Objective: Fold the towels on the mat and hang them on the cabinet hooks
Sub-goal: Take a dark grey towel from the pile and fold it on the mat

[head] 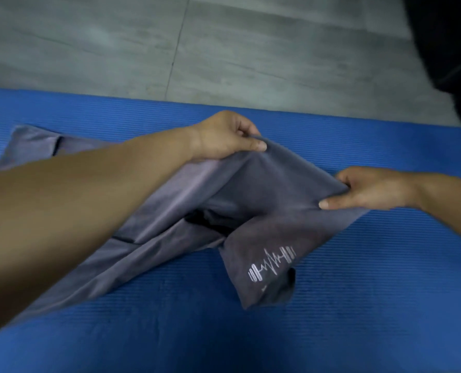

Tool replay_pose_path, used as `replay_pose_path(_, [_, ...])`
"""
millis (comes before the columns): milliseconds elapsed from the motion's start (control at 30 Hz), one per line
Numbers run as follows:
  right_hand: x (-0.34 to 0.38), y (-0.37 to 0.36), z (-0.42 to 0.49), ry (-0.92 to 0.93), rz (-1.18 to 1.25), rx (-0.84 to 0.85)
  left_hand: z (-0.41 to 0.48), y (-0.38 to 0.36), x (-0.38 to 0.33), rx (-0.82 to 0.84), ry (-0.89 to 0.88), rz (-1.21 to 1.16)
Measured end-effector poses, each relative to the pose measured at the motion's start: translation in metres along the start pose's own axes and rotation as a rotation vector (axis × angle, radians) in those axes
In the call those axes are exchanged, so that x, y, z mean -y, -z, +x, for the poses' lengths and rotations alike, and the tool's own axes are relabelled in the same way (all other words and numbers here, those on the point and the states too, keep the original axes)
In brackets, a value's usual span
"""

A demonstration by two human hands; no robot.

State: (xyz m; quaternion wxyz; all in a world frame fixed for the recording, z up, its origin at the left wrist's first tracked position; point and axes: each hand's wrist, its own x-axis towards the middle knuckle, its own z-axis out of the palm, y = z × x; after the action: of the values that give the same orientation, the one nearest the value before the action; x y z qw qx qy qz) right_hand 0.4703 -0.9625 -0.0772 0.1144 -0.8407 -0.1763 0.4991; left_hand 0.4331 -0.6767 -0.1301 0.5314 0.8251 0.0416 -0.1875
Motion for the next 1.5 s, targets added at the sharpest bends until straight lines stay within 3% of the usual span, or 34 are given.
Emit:
replay_pose_path(133, [-0.036, 0.007, -0.005, 0.009, 0.086, 0.147, 0.008, -0.009, 0.011, -0.238, 0.043, -0.105])
replay_pose_path(200, [-0.061, 0.012, -0.005, 0.044, 0.286, 0.121, 0.014, -0.012, 0.011, -0.328, 0.092, -0.005])
replay_pose_path(300, [-0.098, 0.015, -0.001, 0.101, 0.682, -0.083, 0.024, -0.031, -0.003, -0.227, 0.191, 0.378])
replay_pose_path(367, [-0.112, 0.013, 0.0, 0.116, 0.782, -0.183, 0.037, -0.057, -0.018, -0.076, 0.188, 0.354])
replay_pose_path(500, [-0.125, 0.008, -0.001, 0.208, 0.785, -0.26, 0.065, -0.125, -0.062, 0.112, 0.033, 0.062])
replay_pose_path(633, [-0.149, 0.008, -0.007, 0.281, 0.851, -0.231, 0.081, -0.176, -0.088, 0.225, 0.013, 0.068])
replay_pose_path(733, [-0.18, 0.01, -0.013, 0.193, 0.764, -0.14, 0.084, -0.189, -0.089, 0.177, -0.009, 0.045])
replay_pose_path(833, [-0.208, 0.001, -0.01, 0.131, 0.576, -0.076, 0.087, -0.193, -0.088, 0.073, 0.008, -0.146])
replay_pose_path(867, [-0.214, -0.003, -0.007, 0.15, 0.654, -0.094, 0.089, -0.193, -0.088, 0.035, 0.024, -0.219])
replay_pose_path(967, [-0.223, -0.009, -0.001, 0.266, 1.314, -0.157, 0.102, -0.195, -0.089, -0.079, 0.054, -0.309])
replay_pose_path(1033, [-0.223, -0.013, 0.006, 0.282, 1.582, -0.236, 0.11, -0.196, -0.09, -0.132, 0.055, -0.295])
replay_pose_path(1100, [-0.22, -0.016, 0.014, 0.188, 1.535, -0.418, 0.118, -0.196, -0.092, -0.16, 0.052, -0.242])
replay_pose_path(1233, [-0.228, 0.003, 0.024, 0.113, 1.138, -0.777, 0.131, -0.191, -0.094, -0.155, 0.047, 0.14])
replay_pose_path(1367, [-0.242, 0.044, 0.035, 0.045, 0.912, -0.962, 0.149, -0.195, -0.104, -0.243, 0.018, 0.365])
replay_pose_path(1500, [-0.246, 0.054, 0.049, 0.054, 1.082, -0.947, 0.171, -0.204, -0.112, -0.386, 0.073, 0.417])
